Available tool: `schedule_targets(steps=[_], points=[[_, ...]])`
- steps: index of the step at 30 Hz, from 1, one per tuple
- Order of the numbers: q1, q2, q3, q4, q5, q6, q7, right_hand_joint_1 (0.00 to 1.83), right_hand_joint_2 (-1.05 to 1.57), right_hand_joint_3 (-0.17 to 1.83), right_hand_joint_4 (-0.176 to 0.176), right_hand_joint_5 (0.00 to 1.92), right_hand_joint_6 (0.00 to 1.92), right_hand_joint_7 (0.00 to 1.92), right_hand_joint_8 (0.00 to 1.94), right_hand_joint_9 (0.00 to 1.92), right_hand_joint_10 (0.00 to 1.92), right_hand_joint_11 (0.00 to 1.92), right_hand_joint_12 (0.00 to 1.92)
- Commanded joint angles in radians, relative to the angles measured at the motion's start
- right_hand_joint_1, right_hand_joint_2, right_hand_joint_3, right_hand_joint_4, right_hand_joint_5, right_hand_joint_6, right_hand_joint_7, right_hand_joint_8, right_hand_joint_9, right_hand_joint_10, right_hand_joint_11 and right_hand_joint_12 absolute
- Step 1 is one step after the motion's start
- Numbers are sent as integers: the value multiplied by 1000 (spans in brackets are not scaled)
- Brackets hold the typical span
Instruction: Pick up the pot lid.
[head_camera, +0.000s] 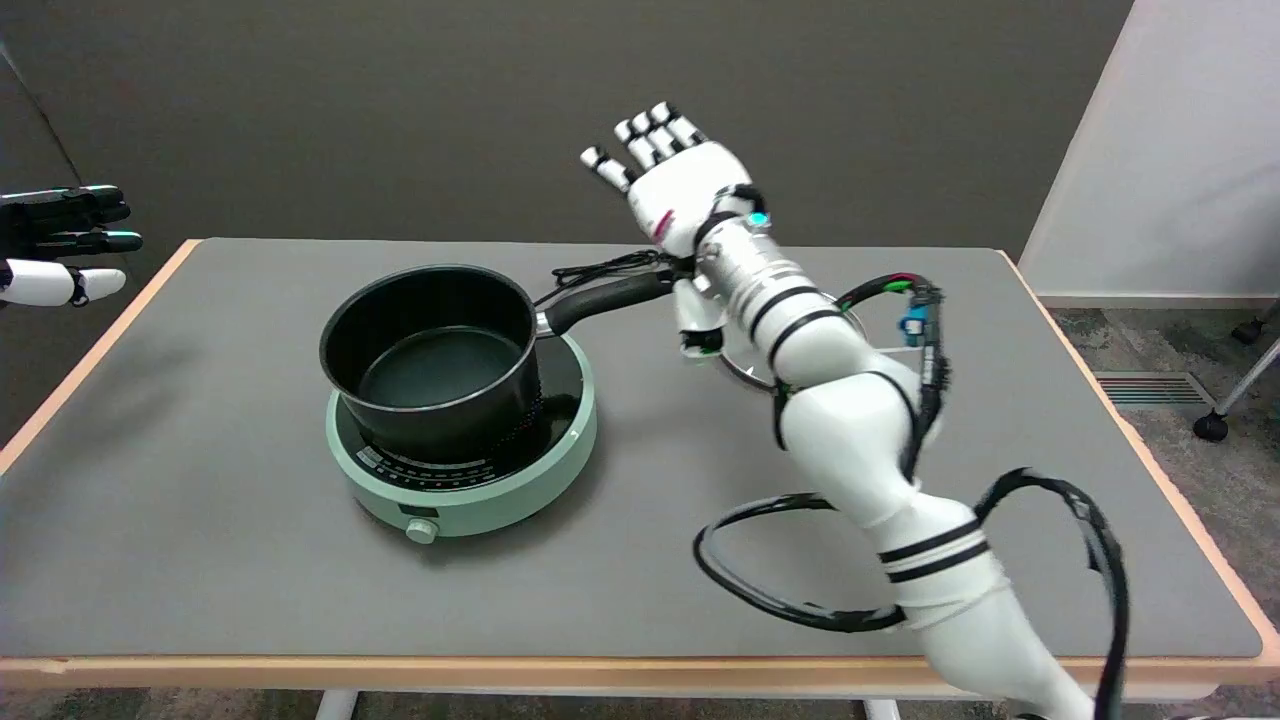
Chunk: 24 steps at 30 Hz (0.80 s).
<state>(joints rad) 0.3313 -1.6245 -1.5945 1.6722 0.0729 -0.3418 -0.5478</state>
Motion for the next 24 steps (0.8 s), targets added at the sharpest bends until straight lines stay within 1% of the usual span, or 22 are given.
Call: schedule_targets(steps=[1, 10, 14, 20, 24], points=[[-126, 211, 124, 185, 192, 118, 54, 1131, -1033, 1471, 176, 6, 6, 6, 6, 6, 6, 6, 6], [-149, 306, 214, 142, 324, 133, 59, 1132, -1033, 1499, 176, 6, 6, 6, 6, 6, 6, 6, 6], [-152, 342, 236, 97, 405, 178, 59, 1134, -1032, 1512, 176, 6, 6, 6, 6, 6, 6, 6, 6], [-141, 369, 251, 1, 546, 264, 54, 1139, -1026, 1549, 176, 6, 6, 6, 6, 6, 6, 6, 6], [-133, 400, 250, -37, 601, 312, 54, 1148, -1006, 1547, 176, 6, 6, 6, 6, 6, 6, 6, 6]])
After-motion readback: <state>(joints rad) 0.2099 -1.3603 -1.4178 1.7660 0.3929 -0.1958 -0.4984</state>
